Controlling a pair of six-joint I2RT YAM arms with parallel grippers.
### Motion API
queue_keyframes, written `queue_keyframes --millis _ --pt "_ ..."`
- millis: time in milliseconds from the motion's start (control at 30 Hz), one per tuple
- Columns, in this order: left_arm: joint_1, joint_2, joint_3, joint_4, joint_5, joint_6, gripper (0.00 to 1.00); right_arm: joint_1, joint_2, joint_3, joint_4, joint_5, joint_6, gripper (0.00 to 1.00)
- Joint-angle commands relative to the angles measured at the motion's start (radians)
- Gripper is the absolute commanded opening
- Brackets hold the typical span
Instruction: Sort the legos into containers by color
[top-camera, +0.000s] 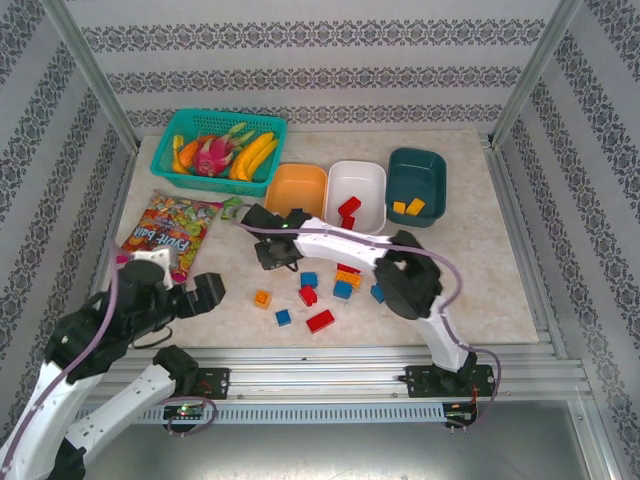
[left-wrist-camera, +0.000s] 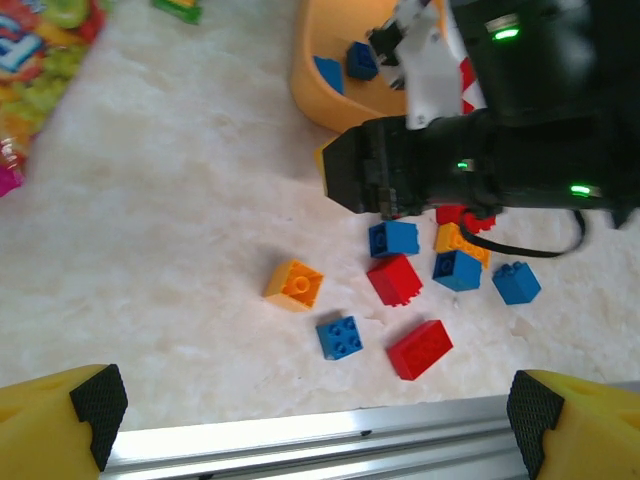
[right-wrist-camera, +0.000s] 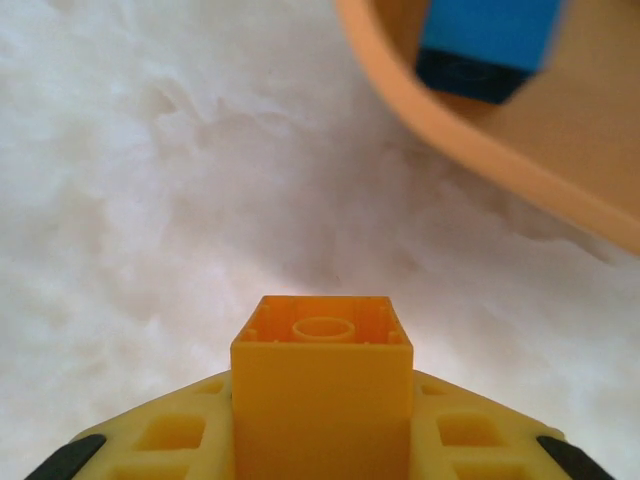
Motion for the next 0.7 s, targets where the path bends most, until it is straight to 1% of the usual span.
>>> queue_keyframes --millis 0,133,167,200,267,300,333,367,467,567,667 --pt "-0.001 0.105 0.043 0.181 0.083 0.101 1.0 -0.068 -0.234 -0.101 0.012 0.069 0.018 0.21" --pt "-0.009 0.262 0.078 0.343 0.129 0.106 1.0 -0.234 -0.433 -0.257 0.007 0.05 0.0 0.21" --pt "-0.017 0.299 0.083 0.384 0.133 0.101 1.0 -0.298 -0.483 -0.297 0.003 0.038 -0.013 0.21" --pt "-0.026 0.333 0.089 0.42 0.135 0.099 1.0 -0.34 -0.508 -0.321 0.002 0.03 -0.023 0.22" --pt "-0.049 0.411 0.106 0.489 0.138 0.093 1.0 -0.467 -0.565 -0.371 0.0 0.003 -0.055 0.22" --pt "-0.06 0.442 0.115 0.515 0.139 0.091 1.0 -0.51 -0.574 -0.383 0.0 -0.011 -0.062 0.22" --pt "-0.073 0.484 0.132 0.542 0.139 0.09 1.0 -0.573 -0.578 -0.39 -0.004 -0.033 -0.069 0.22" --pt "-0.087 0.52 0.148 0.564 0.139 0.088 1.0 -0.632 -0.575 -0.393 -0.005 -0.055 -0.075 0.22" --pt "-0.117 0.629 0.201 0.622 0.146 0.082 1.0 -0.767 -0.524 -0.376 0.014 -0.125 -0.094 0.22" --pt "-0.142 0.722 0.25 0.659 0.141 0.07 1.0 -0.841 -0.406 -0.302 0.015 -0.163 -0.121 0.23" --pt "-0.155 0.791 0.279 0.699 0.136 0.047 1.0 -0.883 -0.273 -0.203 0.015 -0.186 -0.141 0.25"
